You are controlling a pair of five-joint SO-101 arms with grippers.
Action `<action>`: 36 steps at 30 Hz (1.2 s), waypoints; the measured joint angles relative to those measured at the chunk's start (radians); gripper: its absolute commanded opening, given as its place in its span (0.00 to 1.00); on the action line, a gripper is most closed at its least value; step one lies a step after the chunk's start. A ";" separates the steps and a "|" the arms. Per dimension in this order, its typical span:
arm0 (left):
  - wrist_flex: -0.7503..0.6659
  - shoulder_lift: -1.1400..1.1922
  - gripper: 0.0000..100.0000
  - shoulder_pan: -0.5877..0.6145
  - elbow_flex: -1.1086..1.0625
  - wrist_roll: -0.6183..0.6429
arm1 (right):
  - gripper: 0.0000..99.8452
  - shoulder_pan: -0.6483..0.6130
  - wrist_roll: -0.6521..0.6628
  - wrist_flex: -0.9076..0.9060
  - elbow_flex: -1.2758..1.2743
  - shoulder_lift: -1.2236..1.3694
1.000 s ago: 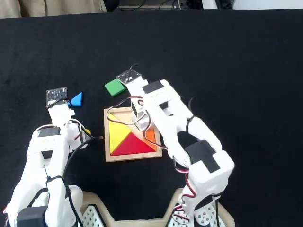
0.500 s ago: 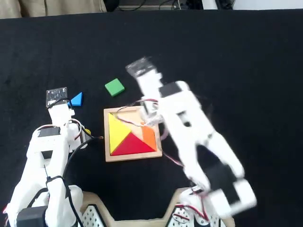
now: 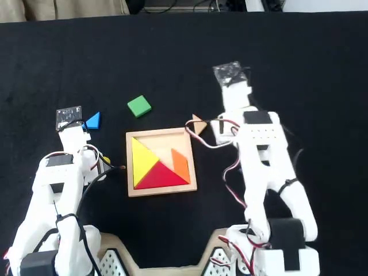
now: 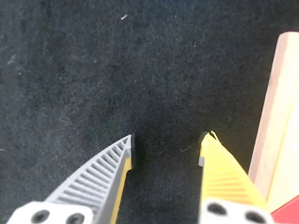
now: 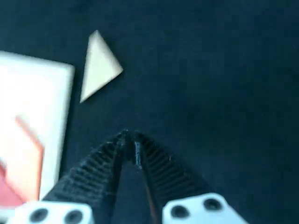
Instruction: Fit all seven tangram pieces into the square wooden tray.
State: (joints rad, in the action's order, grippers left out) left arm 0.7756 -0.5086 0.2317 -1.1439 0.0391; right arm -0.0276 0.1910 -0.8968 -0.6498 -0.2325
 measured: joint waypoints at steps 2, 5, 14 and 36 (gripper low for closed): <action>0.021 0.000 0.24 0.000 0.028 -0.020 | 0.01 0.008 -0.046 0.089 -0.044 0.023; 0.161 0.000 0.24 0.000 0.167 -0.049 | 0.01 0.008 -0.058 0.176 -0.083 0.057; 0.491 0.063 0.24 0.000 0.767 -0.270 | 0.01 0.008 -0.066 0.207 -0.084 0.069; 0.566 0.229 0.24 -0.423 0.875 -0.437 | 0.01 0.209 -0.164 0.209 -0.089 -0.014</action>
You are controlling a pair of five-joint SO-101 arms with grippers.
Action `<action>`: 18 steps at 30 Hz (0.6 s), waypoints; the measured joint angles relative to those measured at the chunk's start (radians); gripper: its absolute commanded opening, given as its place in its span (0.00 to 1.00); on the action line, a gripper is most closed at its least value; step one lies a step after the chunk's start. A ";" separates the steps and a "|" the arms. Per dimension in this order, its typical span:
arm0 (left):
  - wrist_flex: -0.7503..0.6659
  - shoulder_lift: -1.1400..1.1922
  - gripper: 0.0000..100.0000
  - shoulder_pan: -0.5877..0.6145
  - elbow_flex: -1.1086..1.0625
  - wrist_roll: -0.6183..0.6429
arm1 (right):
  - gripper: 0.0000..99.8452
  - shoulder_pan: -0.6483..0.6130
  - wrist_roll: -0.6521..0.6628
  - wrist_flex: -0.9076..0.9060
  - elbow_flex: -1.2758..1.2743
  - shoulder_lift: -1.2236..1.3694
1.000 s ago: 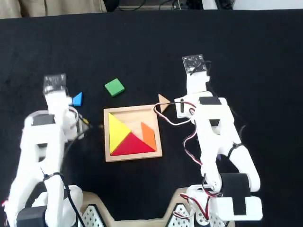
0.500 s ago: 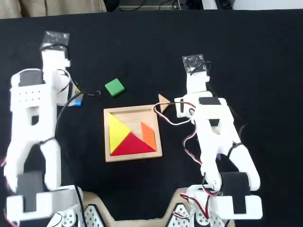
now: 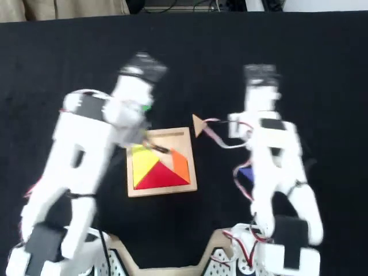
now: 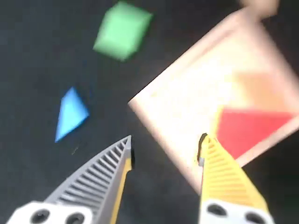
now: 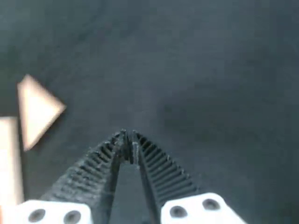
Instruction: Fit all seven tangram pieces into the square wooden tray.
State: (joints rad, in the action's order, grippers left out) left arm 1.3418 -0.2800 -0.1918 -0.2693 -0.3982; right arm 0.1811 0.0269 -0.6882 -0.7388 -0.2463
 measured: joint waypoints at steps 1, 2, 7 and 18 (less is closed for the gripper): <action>-0.031 0.005 0.24 -0.075 0.000 0.060 | 0.01 0.060 -0.043 0.000 0.000 -0.028; -0.069 0.015 0.24 -0.147 0.000 0.118 | 0.01 0.120 -0.087 0.000 0.000 -0.051; -0.210 0.190 0.24 -0.365 0.009 0.354 | 0.01 0.365 -0.160 0.000 -0.031 -0.107; -0.333 0.692 0.24 -0.583 0.336 0.410 | 0.01 0.660 -0.167 0.037 -0.089 -0.107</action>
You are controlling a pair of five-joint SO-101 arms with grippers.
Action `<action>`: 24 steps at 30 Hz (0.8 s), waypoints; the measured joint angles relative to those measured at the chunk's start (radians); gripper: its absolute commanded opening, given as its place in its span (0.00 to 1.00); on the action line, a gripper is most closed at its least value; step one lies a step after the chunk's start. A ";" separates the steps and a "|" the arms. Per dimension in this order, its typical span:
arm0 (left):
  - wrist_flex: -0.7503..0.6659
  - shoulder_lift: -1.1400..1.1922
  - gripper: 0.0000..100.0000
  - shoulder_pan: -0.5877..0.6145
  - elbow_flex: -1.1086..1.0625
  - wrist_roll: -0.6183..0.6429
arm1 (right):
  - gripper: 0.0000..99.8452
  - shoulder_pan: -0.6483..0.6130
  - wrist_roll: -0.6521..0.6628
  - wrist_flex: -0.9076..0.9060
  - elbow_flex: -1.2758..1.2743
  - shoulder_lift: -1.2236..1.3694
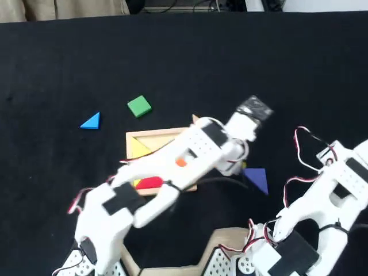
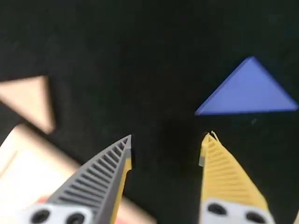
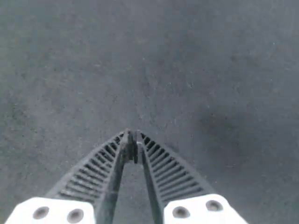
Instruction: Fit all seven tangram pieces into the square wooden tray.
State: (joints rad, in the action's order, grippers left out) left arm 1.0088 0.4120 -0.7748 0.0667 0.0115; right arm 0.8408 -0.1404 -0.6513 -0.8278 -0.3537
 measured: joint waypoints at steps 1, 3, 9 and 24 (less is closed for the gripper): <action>0.000 0.034 0.24 -0.015 0.037 0.000 | 0.01 0.000 0.000 0.017 -0.015 0.000; 0.000 0.097 0.24 -0.048 0.107 0.000 | 0.01 0.000 0.000 0.043 -0.035 0.000; 0.000 0.204 0.24 -0.084 0.285 0.000 | 0.01 0.005 0.000 0.060 -0.041 -0.002; -0.008 0.422 0.24 -0.104 0.512 0.005 | 0.01 0.006 0.000 0.064 -0.060 -0.002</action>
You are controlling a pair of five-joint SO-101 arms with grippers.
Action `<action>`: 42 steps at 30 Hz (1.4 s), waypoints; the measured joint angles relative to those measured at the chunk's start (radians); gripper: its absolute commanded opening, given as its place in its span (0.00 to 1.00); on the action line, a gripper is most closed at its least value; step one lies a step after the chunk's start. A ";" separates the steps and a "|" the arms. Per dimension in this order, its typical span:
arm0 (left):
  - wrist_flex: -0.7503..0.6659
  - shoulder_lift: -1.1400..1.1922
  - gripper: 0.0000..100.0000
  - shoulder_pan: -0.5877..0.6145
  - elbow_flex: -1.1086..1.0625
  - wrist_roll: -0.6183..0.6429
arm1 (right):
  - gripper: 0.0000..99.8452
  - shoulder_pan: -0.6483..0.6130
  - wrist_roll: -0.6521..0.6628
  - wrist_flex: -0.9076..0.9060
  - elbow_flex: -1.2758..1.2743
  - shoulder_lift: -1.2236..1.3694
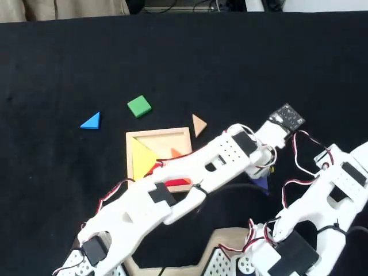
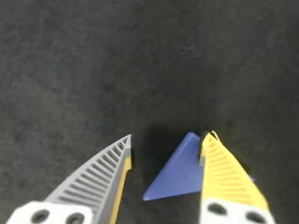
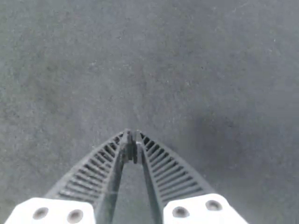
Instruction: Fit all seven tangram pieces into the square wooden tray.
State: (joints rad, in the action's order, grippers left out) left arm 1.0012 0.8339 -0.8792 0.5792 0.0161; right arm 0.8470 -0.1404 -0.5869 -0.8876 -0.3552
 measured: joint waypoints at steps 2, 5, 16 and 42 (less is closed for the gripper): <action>0.017 0.008 0.24 -0.003 0.015 0.000 | 0.01 0.000 0.000 0.000 0.000 0.000; 0.080 0.009 0.24 -0.006 0.046 0.000 | 0.01 0.000 0.000 0.000 0.000 0.000; 0.141 0.094 0.24 -0.021 0.160 -0.035 | 0.01 0.000 0.000 0.000 0.000 -0.008; 0.733 0.118 0.24 0.247 0.601 -0.267 | 0.01 -0.006 0.000 0.000 0.000 -0.008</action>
State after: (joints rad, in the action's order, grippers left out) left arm 1.7346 0.9521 -0.6322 1.1807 -0.2509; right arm 0.8408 -0.1404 -0.5869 -0.8876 -0.3629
